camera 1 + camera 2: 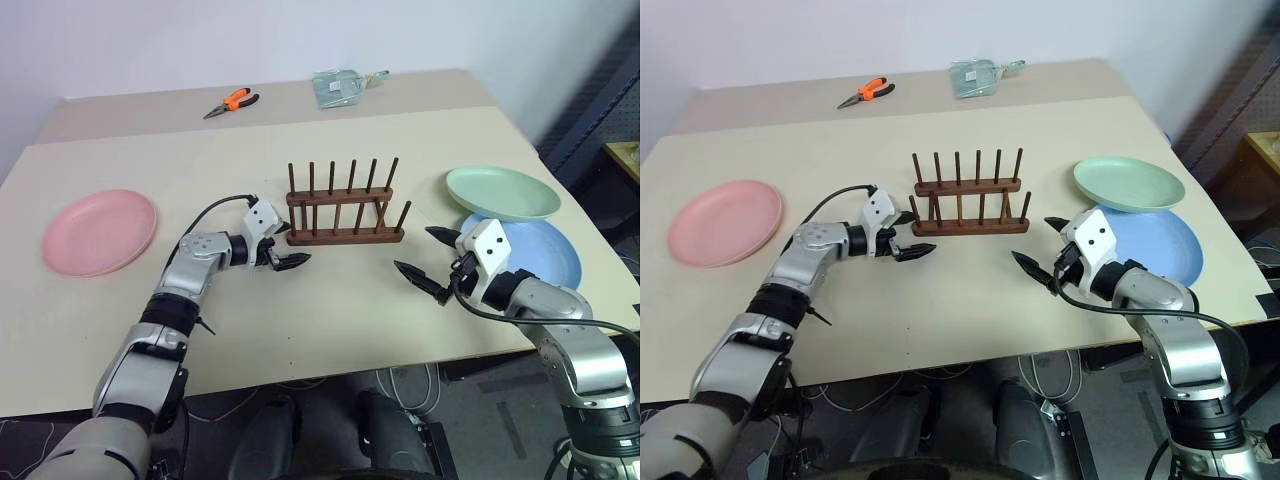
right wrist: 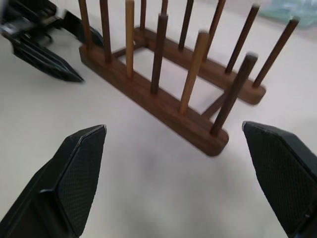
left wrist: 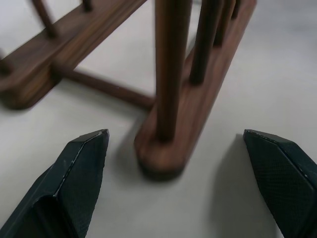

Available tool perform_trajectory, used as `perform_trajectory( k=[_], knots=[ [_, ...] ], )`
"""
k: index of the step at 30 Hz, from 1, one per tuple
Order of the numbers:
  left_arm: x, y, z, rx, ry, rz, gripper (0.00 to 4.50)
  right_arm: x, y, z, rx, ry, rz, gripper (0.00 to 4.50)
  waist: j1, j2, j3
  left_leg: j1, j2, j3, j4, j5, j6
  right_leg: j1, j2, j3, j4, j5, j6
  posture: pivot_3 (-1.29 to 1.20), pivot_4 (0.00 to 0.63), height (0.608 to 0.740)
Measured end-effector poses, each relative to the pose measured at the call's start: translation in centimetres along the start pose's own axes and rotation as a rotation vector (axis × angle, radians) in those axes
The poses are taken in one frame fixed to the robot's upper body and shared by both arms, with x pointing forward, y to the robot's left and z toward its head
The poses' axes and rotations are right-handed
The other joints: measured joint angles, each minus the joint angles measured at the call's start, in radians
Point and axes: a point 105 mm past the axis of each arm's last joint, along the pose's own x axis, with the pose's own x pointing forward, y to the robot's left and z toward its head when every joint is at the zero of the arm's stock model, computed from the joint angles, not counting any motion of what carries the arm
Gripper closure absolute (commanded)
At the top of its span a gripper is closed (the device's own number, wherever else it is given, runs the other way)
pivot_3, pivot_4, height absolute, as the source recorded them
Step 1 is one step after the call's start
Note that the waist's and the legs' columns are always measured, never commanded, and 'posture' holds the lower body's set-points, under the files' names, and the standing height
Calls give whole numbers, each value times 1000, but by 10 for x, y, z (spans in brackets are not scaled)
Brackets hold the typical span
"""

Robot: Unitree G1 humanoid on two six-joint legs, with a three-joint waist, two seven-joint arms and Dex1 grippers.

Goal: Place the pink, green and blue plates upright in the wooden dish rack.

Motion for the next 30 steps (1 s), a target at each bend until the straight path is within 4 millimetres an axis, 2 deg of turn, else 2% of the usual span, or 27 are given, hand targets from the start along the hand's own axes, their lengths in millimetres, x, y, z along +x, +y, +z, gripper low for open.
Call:
perform_trajectory(
  k=[5, 6, 15, 17, 19, 22, 23, 25, 26, 28, 30],
  knots=[
    [6, -6, 2, 43, -10, -67, 3386, -4, 4, -7, 11, 21, -12, 0, -3, 0, 0, 0, 0, 0, 0, 0, 1, 0, 0, 0, 0, 0, 1, 0, 150, 739],
    [4, -6, 2, 50, -15, -67, 3727, -5, 4, -8, 14, 26, -14, 0, -4, 0, -1, 0, 1, 0, 0, 0, 1, 0, 0, 0, 0, 0, 1, 0, 150, 739],
    [-42, -40, -12, 103, 13, -214, 3727, -6, -1, -12, -8, 41, -12, 0, -31, 0, -1, 1, 2, -2, 0, 0, 1, 0, 0, 0, 1, 0, 1, 0, 150, 739],
    [-52, -47, -15, 107, 34, -229, 2632, -7, -6, -14, -21, 55, -12, 0, -29, 0, -1, 1, 2, -3, 0, 0, 1, 0, 0, 0, 1, 0, 0, 0, 150, 739],
    [-59, -50, -18, 99, 52, -224, 1728, -9, -13, -18, -34, 73, -23, 0, -26, 0, -1, 1, 2, -3, 0, 0, 1, 0, 0, 0, 1, 0, 0, 0, 150, 739],
    [-63, -47, -19, 102, 68, -175, 87, -12, -19, -24, -56, 104, -21, 0, -22, 0, -1, 0, 2, -2, 0, 0, 1, 0, 0, 0, 1, 0, 0, 0, 150, 739],
    [-65, -44, -20, 97, 78, -146, 6, -14, -21, -24, -65, 108, -20, 246, -23, 0, -1, 0, 2, -2, 0, 0, 1, 0, 0, 0, 1, 0, 0, 0, 150, 739],
    [-78, -41, -25, 80, 106, -101, 0, -18, -19, -25, -70, 118, 7, 848, -29, 1, -1, 1, 3, -3, -1, -1, 1, 0, 0, 1, 1, 0, 1, 0, 150, 739],
    [-90, -41, -30, 58, 130, -80, 236, -24, -15, -29, -72, 142, 34, 1349, -34, 1, -1, 2, 3, -3, -3, -1, 2, 0, 1, 1, 1, 0, 1, 0, 150, 739],
    [-112, -44, -37, 12, 166, -60, 970, -30, -8, -36, -59, 176, 74, 2393, -42, 1, -1, 3, 5, -3, -3, -2, 3, 0, 2, 1, 2, -1, 0, 0, 150, 739],
    [-128, -59, -41, -65, 189, -76, 1938, -30, 7, -36, -54, 178, 126, 3451, -51, 3, -2, 3, 6, -3, -3, -2, 3, 0, 2, 1, 2, -3, -3, 0, 150, 739]
  ],
)
